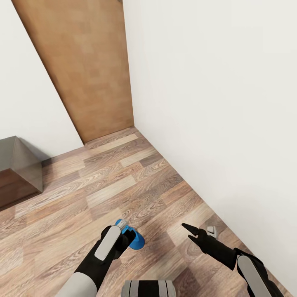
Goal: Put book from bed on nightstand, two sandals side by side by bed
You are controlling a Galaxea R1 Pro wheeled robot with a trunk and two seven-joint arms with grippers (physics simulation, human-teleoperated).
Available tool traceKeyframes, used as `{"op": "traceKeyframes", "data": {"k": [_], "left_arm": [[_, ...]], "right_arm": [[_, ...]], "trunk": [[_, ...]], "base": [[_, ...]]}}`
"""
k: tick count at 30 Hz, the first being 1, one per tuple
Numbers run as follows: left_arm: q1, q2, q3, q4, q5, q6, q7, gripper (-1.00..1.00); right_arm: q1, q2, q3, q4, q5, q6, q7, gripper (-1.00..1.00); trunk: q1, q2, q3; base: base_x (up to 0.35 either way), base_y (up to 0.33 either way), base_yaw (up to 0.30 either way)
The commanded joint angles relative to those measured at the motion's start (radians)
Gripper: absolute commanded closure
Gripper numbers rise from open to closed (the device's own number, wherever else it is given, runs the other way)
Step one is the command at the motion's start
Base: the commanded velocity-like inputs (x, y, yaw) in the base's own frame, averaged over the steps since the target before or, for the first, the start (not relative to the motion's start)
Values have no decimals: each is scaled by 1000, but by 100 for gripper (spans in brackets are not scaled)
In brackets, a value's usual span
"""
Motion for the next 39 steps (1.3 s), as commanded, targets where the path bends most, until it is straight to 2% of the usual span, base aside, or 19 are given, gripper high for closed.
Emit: {"op": "traceKeyframes", "data": {"k": [1, 13, 25, 33, 35, 39], "left_arm": [[0, 0, 0, -1, 4, 3, 7, -100], [0, 0, 0, -1, 4, 3, 7, -100], [0, 0, -1, -1, 4, 3, 7, -100], [0, 0, -1, -2, 3, 3, 3, -100], [0, 0, 0, -2, 3, 3, -32, -100], [0, 0, 0, -1, 2, 3, -113, -100]], "right_arm": [[0, 0, -2, 0, 0, 6, 3, -100], [-1, 0, -2, 0, 0, 6, 3, -100], [-1, 0, -2, 0, 0, 6, 3, -100], [0, 0, 0, 0, 0, 6, 3, -100], [-1, 3, 0, 0, 0, 6, 3, -100], [0, 30, -1, 0, 1, 6, 3, -100]], "trunk": [[0, 0, -1], [0, 0, -1], [5, -3, -47], [5, -3, -47], [5, -3, -47], [5, -3, -47]], "base": [[0, 0, 0], [0, 0, 0], [0, 0, 0], [0, 0, 0], [0, 0, 0], [0, 0, 0]]}}
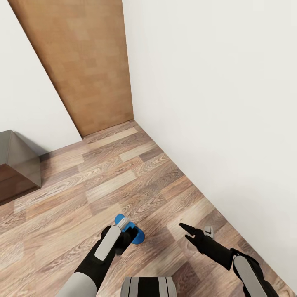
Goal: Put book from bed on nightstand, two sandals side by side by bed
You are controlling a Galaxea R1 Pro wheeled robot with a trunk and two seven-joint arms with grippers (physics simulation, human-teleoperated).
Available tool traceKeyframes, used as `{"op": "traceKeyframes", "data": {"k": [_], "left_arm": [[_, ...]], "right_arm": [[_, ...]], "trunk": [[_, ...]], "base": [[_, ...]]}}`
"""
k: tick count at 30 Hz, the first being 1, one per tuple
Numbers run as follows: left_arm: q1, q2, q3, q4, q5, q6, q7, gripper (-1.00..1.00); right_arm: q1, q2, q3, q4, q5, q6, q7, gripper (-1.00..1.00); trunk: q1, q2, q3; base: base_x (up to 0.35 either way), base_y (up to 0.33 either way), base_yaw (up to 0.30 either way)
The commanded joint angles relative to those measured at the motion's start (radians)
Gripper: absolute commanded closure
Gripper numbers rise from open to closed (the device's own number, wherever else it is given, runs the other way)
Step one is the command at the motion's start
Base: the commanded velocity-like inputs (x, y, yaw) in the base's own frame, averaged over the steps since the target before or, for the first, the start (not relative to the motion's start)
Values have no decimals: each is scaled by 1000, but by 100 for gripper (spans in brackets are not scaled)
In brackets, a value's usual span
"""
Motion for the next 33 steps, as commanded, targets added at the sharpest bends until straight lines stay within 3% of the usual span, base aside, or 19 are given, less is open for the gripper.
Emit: {"op": "traceKeyframes", "data": {"k": [1, 33], "left_arm": [[0, 0, -1, -1, 5, 2, 1, -100], [0, 0, 1, 0, 4, 2, -15, -100]], "right_arm": [[0, 2, -1, 0, 0, 6, 3, -100], [-1, 9, -2, 0, 0, 6, 3, -100]], "trunk": [[0, 0, -1], [0, 0, -1]], "base": [[0, 0, 0], [15, -26, 0]]}}
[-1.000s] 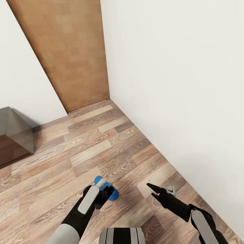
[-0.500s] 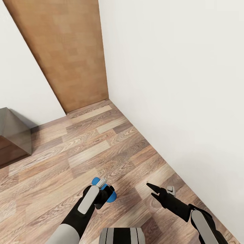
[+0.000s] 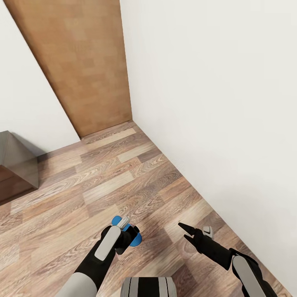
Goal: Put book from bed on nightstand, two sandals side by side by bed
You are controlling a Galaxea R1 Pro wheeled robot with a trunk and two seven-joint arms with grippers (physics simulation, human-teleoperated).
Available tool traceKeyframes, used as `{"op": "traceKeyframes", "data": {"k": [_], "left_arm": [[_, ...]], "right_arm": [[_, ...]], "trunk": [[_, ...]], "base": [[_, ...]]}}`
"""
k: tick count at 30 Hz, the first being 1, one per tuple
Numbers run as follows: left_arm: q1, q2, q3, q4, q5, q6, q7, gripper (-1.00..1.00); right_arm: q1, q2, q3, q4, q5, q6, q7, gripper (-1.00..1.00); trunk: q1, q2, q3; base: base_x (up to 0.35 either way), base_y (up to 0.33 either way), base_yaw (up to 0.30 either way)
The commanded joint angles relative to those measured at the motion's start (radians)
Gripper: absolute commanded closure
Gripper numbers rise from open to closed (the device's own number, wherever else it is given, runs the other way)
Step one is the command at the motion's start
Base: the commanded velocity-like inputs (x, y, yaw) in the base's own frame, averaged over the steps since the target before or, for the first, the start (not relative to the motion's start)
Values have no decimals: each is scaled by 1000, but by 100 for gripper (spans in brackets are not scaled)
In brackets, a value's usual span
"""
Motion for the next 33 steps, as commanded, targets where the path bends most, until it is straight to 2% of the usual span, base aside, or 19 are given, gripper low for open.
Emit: {"op": "traceKeyframes", "data": {"k": [1, 10, 33], "left_arm": [[0, 0, -1, -1, 5, 2, 5, -100], [-1, 0, -3, -1, 5, 2, 1, -100], [-1, 0, -5, -1, 5, 1, 0, -100]], "right_arm": [[0, 1, -2, 0, 0, 6, 3, -100], [0, 2, -2, 0, -1, 6, 3, -100], [0, 4, -2, 0, 0, 6, 3, -100]], "trunk": [[0, 0, -1], [0, 0, -1], [0, 0, -1]], "base": [[5, 0, 0], [89, -64, 0], [2, -2, 0]]}}
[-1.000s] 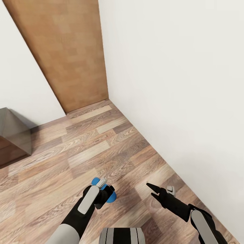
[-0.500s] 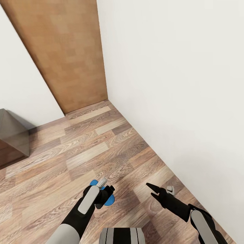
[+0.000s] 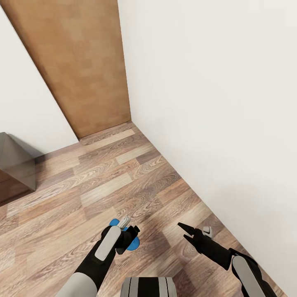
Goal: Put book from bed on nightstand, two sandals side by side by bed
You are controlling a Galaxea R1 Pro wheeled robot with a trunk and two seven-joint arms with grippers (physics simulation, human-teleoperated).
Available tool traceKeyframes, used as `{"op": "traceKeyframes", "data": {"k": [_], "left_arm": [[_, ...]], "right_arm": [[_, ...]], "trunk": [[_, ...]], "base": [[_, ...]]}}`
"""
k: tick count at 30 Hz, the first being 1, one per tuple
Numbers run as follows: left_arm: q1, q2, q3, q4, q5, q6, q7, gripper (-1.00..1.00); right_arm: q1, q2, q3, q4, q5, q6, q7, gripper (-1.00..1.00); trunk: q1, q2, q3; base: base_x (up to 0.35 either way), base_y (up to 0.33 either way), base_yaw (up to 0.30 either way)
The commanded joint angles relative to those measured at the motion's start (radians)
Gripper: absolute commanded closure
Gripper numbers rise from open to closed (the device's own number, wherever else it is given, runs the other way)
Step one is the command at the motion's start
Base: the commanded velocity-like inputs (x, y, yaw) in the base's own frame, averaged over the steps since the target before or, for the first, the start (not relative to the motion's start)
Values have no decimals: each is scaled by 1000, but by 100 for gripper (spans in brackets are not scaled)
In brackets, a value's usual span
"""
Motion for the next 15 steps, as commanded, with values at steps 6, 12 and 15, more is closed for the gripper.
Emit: {"op": "traceKeyframes", "data": {"k": [6, 12, 15], "left_arm": [[0, 0, 1, -1, 5, 1, 7, -100], [1, 0, 0, -1, 5, 1, 7, -100], [1, 0, 1, -1, 5, 1, 7, -100]], "right_arm": [[-1, 0, -2, 0, 0, 6, 3, -100], [-1, 0, -2, 0, -1, 6, 3, -100], [-1, 0, -1, 0, -1, 6, 3, -100]], "trunk": [[0, 0, -1], [0, 0, -1], [0, 0, -1]], "base": [[8, -44, 0], [50, -92, 0], [9, -16, 0]]}}
